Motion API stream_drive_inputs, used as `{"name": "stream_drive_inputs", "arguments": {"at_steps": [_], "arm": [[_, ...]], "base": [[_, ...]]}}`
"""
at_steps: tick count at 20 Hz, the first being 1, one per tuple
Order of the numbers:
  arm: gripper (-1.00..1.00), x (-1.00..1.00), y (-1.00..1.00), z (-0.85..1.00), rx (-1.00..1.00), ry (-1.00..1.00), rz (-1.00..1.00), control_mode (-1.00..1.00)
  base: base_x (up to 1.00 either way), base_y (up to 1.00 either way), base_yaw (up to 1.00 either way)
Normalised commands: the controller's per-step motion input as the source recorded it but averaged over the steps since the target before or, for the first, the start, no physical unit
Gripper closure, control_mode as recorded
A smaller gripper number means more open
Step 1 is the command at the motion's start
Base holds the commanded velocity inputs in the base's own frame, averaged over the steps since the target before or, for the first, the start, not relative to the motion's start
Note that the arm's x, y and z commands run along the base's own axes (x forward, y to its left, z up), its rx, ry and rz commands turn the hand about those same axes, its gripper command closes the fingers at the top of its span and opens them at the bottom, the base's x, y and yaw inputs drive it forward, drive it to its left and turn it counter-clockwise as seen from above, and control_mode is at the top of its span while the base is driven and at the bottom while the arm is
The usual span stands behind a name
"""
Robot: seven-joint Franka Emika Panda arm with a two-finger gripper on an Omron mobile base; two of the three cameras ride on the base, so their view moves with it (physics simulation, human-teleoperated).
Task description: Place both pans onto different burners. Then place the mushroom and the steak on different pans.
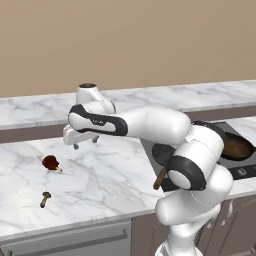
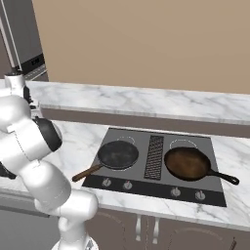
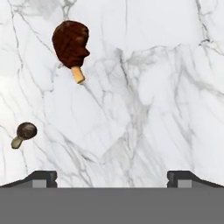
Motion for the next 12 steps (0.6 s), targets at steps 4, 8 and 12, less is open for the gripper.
{"name": "stream_drive_inputs", "arguments": {"at_steps": [4, 8, 12], "arm": [[-1.00, 0.00, 0.39, -0.20, 0.00, 0.00, 0.12, -1.00], [-1.00, 0.04, 0.37, -0.18, 0.02, 0.00, 0.11, -1.00], [-1.00, 0.04, 0.35, -0.15, 0.06, 0.00, 0.10, -1.00]], "base": [[0.00, 0.00, 0.00], [0.00, 0.00, 0.00], [0.00, 0.00, 0.00]]}}
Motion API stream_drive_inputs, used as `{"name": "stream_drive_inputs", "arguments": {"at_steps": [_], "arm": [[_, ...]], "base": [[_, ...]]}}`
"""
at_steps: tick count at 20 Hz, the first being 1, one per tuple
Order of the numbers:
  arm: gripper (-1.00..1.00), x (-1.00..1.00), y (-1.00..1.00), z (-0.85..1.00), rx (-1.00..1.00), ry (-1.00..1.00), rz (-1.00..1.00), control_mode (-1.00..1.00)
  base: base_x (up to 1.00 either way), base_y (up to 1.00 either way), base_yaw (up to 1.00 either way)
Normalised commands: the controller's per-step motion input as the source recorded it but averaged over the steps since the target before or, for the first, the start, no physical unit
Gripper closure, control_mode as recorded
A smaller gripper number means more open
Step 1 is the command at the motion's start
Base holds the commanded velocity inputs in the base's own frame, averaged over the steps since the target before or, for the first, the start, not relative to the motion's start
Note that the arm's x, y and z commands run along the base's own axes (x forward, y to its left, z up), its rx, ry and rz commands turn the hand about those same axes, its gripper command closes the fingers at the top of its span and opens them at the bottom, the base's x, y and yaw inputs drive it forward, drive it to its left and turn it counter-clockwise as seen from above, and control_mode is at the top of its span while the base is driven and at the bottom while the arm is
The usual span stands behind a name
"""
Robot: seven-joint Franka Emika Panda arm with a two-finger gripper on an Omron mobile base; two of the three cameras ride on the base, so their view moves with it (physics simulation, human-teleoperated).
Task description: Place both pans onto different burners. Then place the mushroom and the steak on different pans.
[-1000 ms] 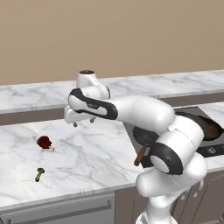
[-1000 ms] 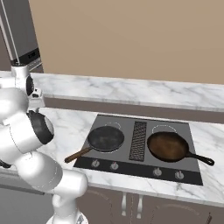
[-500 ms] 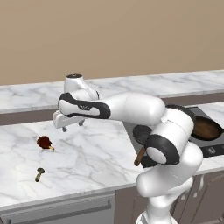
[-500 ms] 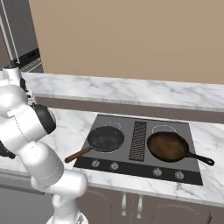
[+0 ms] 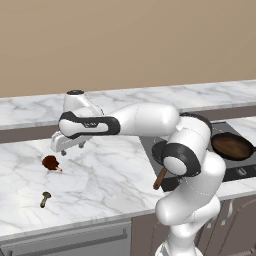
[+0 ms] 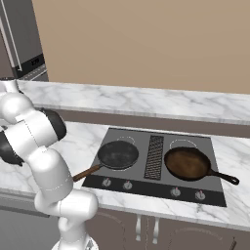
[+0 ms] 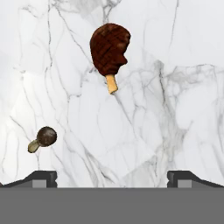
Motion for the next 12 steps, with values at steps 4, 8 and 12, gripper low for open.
{"name": "stream_drive_inputs", "arguments": {"at_steps": [4, 8, 12], "arm": [[-1.00, 0.09, 0.39, -0.14, 0.05, 0.00, 0.07, -1.00], [-1.00, 0.05, 0.41, -0.16, 0.01, -0.01, 0.03, -1.00], [-1.00, 0.17, 0.17, -0.12, 0.00, -0.03, 0.00, -1.00]], "base": [[0.00, 0.00, 0.00], [0.00, 0.00, 0.00], [0.00, 0.00, 0.00]]}}
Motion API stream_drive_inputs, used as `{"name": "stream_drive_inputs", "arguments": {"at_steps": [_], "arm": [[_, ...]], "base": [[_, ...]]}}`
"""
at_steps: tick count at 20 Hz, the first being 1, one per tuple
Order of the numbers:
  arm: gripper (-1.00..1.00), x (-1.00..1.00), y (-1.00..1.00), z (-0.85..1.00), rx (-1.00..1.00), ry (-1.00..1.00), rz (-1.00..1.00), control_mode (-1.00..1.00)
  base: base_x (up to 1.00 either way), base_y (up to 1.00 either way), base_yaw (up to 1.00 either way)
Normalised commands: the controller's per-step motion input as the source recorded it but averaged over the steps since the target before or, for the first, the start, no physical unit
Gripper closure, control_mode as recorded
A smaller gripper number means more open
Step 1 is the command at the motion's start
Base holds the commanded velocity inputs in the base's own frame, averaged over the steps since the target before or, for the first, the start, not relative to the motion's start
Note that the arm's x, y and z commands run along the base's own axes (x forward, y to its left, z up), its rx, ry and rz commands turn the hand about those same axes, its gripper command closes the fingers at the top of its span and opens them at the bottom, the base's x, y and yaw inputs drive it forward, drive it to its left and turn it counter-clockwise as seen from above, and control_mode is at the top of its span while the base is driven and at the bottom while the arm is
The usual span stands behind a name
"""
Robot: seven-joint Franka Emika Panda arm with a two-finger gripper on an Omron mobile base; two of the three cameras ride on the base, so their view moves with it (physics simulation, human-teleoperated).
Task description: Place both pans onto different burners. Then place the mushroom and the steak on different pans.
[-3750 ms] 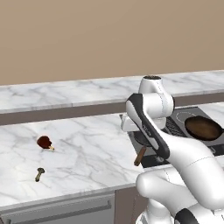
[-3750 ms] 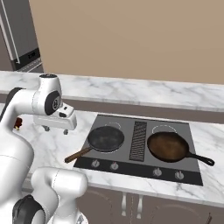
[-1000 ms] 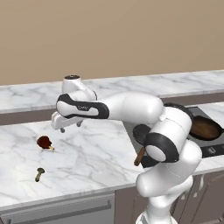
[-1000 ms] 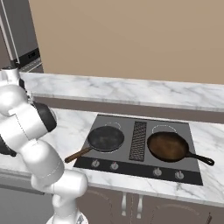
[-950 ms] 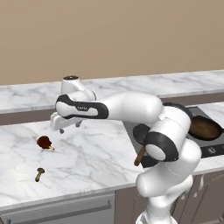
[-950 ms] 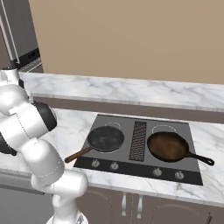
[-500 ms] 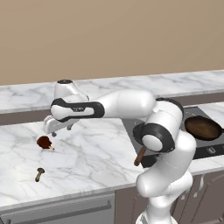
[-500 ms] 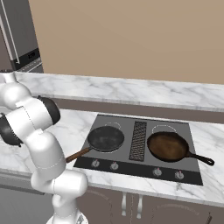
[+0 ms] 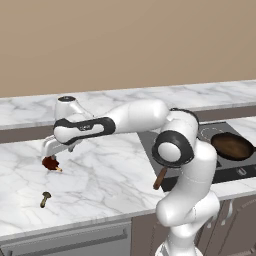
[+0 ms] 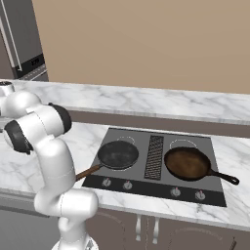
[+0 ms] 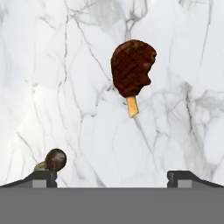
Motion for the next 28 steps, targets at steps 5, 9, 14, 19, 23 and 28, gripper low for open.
{"name": "stream_drive_inputs", "arguments": {"at_steps": [5, 9, 14, 19, 23, 28], "arm": [[-1.00, 0.26, 0.00, -0.08, 0.00, -0.03, 0.00, -1.00], [-1.00, 0.27, 0.00, -0.11, 0.00, 0.00, 0.00, -1.00], [-1.00, 0.19, 0.11, -0.18, 0.00, 0.00, 0.00, -1.00], [-1.00, 0.06, 0.19, -0.27, 0.00, 0.00, 0.00, -1.00], [-1.00, 0.15, 0.21, -0.24, 0.00, 0.00, 0.00, -1.00], [-1.00, 0.06, 0.15, -0.15, 0.00, 0.00, 0.00, -1.00]], "base": [[0.00, 0.00, 0.00], [0.00, 0.00, 0.00], [0.00, 0.00, 0.00], [0.00, 0.00, 0.00], [0.00, 0.00, 0.00], [0.00, 0.00, 0.00]]}}
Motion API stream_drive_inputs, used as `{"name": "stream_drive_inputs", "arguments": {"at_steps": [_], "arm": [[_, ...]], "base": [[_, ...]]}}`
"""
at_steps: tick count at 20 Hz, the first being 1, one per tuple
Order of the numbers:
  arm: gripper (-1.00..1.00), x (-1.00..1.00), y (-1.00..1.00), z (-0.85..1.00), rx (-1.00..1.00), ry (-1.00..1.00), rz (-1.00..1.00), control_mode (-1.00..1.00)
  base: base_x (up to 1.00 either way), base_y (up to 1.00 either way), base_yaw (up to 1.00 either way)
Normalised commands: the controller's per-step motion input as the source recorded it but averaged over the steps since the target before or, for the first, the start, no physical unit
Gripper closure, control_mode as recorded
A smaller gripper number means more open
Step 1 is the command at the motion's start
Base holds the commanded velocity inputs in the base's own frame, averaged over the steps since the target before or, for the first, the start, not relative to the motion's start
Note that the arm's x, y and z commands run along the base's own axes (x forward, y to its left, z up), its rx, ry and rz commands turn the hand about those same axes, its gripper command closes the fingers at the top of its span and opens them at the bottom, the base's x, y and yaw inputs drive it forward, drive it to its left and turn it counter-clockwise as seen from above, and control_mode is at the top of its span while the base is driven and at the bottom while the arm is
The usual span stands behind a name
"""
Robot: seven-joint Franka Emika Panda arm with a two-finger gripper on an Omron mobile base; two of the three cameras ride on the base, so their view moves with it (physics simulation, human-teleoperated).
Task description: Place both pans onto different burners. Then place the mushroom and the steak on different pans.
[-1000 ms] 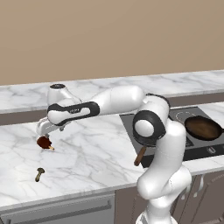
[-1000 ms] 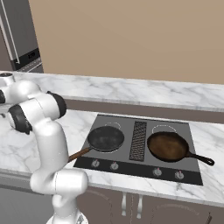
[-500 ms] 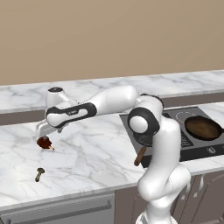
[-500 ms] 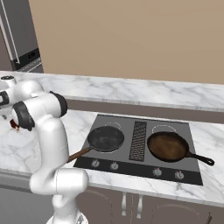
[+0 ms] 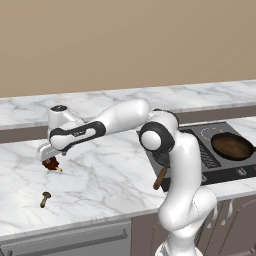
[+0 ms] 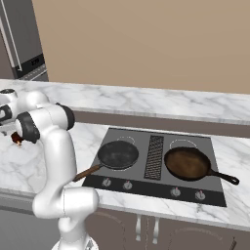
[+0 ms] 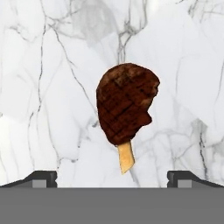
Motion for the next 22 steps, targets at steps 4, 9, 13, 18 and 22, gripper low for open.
{"name": "stream_drive_inputs", "arguments": {"at_steps": [4, 9, 13, 18, 22], "arm": [[-1.00, 0.06, 0.14, -0.12, 0.00, 0.00, 0.00, -1.00], [-1.00, 0.12, 0.06, -0.06, 0.00, 0.00, 0.00, -1.00], [-1.00, 0.15, 0.01, -0.05, 0.00, 0.00, 0.00, -1.00], [-1.00, 0.18, 0.02, -0.11, 0.00, 0.00, 0.00, -1.00], [-1.00, 0.14, 0.09, -0.18, 0.00, 0.00, 0.00, -1.00]], "base": [[0.00, 0.00, 0.00], [0.00, 0.00, 0.00], [0.00, 0.00, 0.00], [0.00, 0.00, 0.00], [0.00, 0.00, 0.00]]}}
